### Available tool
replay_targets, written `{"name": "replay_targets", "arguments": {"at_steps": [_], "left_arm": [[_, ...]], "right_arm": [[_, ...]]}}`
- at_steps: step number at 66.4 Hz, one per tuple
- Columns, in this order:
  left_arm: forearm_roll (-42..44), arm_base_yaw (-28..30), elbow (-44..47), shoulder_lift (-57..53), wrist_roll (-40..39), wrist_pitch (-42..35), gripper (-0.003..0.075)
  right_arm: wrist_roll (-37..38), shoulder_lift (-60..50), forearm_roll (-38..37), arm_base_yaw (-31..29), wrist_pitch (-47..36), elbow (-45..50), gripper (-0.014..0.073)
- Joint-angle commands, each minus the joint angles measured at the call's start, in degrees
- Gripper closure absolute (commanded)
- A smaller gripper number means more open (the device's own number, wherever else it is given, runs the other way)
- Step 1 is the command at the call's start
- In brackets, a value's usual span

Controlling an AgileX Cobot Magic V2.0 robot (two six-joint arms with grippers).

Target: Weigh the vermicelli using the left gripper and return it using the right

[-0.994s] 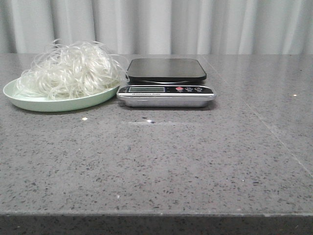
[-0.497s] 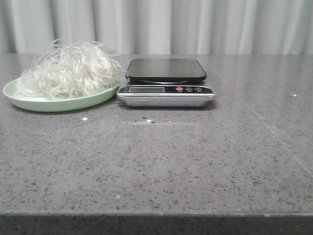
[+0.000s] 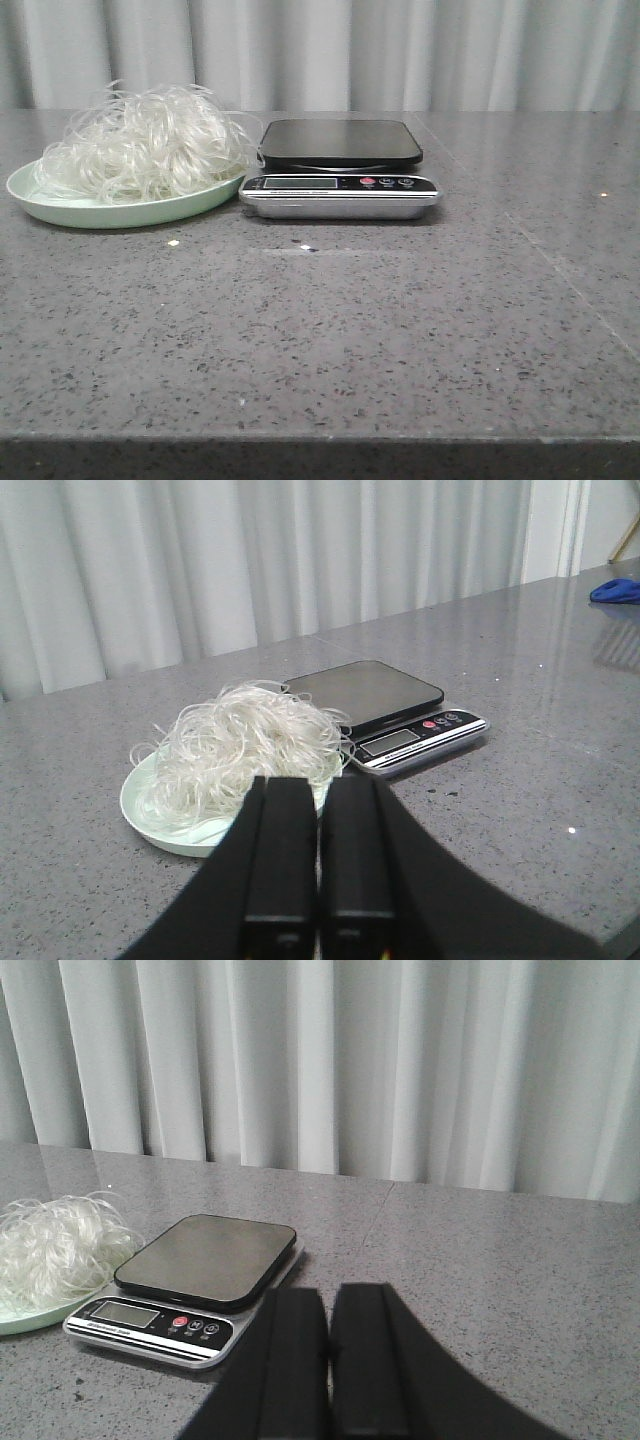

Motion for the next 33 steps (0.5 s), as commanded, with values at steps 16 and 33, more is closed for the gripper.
{"name": "replay_targets", "arguments": {"at_steps": [16,33], "left_arm": [[5.4,9.9,3.6,0.4,0.1,-8.7,0.0594],[1.9,27.2,14.8,-1.2,-1.6,-21.2,0.0594]], "right_arm": [[-0.5,0.6,0.0,0.1,-4.3,-1.2,0.0413],[-0.5,0.6,0.0,0.1,-4.3,-1.2,0.0413]]}}
